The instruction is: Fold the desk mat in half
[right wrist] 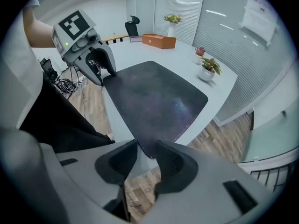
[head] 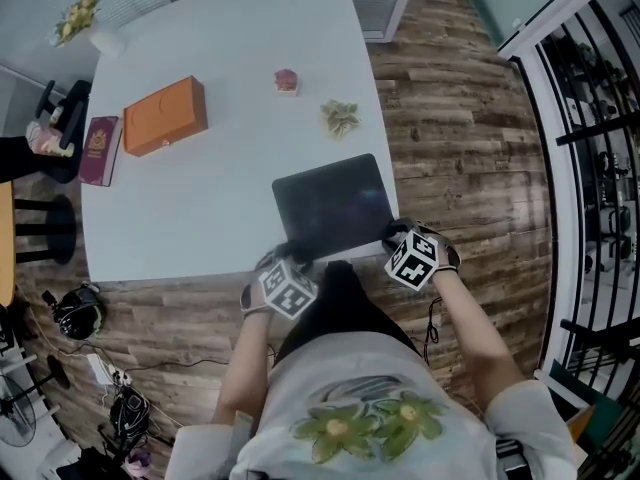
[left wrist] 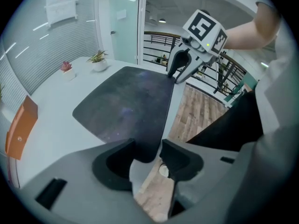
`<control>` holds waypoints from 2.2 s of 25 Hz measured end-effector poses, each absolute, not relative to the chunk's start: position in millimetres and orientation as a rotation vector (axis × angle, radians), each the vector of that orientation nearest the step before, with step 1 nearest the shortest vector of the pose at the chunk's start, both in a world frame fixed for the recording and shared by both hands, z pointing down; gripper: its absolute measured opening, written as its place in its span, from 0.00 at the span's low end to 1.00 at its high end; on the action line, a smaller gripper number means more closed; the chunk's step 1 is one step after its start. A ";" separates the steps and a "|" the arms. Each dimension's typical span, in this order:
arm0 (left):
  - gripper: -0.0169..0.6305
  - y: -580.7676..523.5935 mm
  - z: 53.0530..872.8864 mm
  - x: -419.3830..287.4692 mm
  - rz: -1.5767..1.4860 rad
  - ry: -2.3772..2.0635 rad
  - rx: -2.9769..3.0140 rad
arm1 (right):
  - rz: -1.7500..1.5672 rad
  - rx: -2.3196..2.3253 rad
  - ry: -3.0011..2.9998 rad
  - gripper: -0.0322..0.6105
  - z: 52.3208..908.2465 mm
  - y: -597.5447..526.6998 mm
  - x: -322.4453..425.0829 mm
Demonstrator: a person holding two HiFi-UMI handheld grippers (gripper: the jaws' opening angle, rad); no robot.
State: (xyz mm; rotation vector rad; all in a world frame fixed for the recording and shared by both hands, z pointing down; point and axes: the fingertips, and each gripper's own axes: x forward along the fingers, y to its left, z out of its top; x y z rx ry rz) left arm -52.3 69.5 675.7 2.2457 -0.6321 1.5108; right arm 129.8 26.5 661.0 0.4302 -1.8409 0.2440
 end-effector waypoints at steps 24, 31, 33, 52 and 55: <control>0.16 50.9 643.7 -57.8 1.378 -0.710 2.229 | 0.286 0.553 -1.995 0.12 621.7 14.8 127.1; 0.13 40.3 627.0 -58.9 1.253 -0.748 2.220 | 0.371 0.611 -2.045 0.12 609.5 4.0 125.4; 0.12 32.5 618.5 -57.9 1.174 -0.773 2.211 | 0.375 0.614 -2.043 0.12 607.2 3.3 125.5; 0.11 2.3 604.2 -63.4 0.959 -0.909 2.153 | 0.367 0.709 -2.104 0.12 585.6 -21.3 125.0; 0.11 -0.4 602.3 -65.5 0.959 -0.925 2.148 | 0.382 0.739 -2.121 0.11 580.4 -27.8 123.6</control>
